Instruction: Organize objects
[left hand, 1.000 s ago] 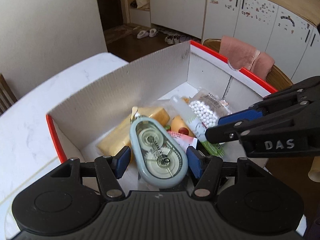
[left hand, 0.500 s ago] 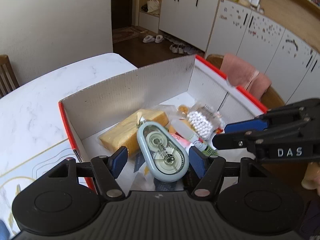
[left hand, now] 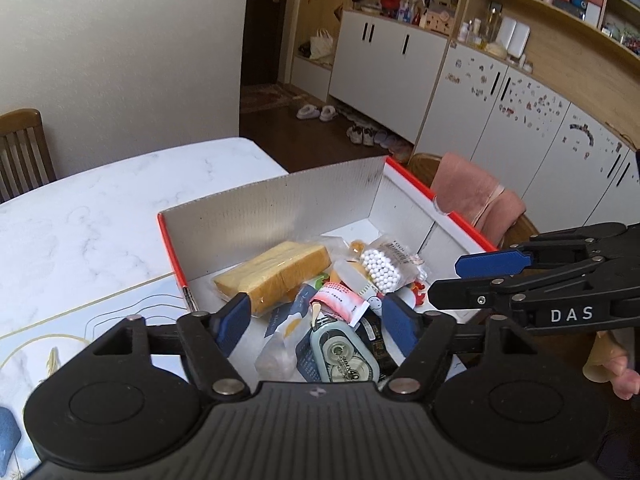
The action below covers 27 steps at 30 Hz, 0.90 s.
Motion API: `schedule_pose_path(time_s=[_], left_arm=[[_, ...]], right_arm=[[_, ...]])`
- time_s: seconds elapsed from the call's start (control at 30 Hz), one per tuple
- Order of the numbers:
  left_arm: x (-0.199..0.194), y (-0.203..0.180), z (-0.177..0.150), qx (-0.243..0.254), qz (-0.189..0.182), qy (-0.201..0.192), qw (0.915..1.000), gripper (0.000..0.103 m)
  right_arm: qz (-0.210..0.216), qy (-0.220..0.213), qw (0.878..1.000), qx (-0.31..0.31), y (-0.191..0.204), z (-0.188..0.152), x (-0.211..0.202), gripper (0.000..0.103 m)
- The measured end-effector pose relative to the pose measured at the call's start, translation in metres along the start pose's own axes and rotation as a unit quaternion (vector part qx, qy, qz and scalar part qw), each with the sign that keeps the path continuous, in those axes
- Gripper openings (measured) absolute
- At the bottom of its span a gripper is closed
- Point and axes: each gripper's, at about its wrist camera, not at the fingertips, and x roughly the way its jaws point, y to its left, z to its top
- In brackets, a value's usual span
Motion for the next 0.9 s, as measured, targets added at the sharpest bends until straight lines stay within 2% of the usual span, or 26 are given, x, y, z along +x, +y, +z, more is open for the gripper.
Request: schedule_pose_path(time_s=[0.17, 0.23, 0.27, 0.37, 0.43, 0.5, 0.57, 0.67, 0.9], left_arm=[[-0.018, -0.001, -0.006, -0.004, 0.004, -0.019, 0.9998, 0.074], [-0.023, -0.001, -0.007, -0.006, 0.003, -0.023, 0.9997, 0.083], [-0.026, -0.001, -0.008, -0.006, 0.003, -0.026, 0.9996, 0.083], [-0.033, -0.001, -0.011, -0.005, 0.005, -0.031, 0.9995, 0.086], [-0.037, -0.001, -0.013, -0.008, 0.004, -0.035, 0.9993, 0.096], [-0.040, 0.000, -0.014, -0.011, 0.001, -0.038, 0.9992, 0.102], [-0.044, 0.000, -0.016, -0.013, 0.001, -0.042, 0.9990, 0.102], [-0.050, -0.001, -0.020, -0.015, -0.004, -0.047, 0.9988, 0.102], [-0.061, -0.004, -0.027, -0.014, -0.012, -0.057, 0.9982, 0.103]], right_arm=[[0.002, -0.011, 1.000, -0.006, 0.002, -0.004, -0.010, 0.056], [0.001, -0.019, 1.000, -0.011, 0.004, -0.006, -0.015, 0.058], [0.002, -0.023, 1.000, -0.013, 0.005, -0.007, -0.017, 0.060], [0.008, -0.035, 0.999, -0.017, 0.010, -0.008, -0.025, 0.073], [0.012, -0.044, 0.999, -0.021, 0.013, -0.010, -0.029, 0.078], [0.014, -0.051, 0.998, -0.027, 0.017, -0.012, -0.033, 0.088], [0.014, -0.061, 0.997, -0.034, 0.020, -0.015, -0.037, 0.089], [0.017, -0.072, 0.997, -0.036, 0.024, -0.018, -0.043, 0.099], [0.017, -0.102, 0.994, -0.041, 0.032, -0.028, -0.060, 0.102]])
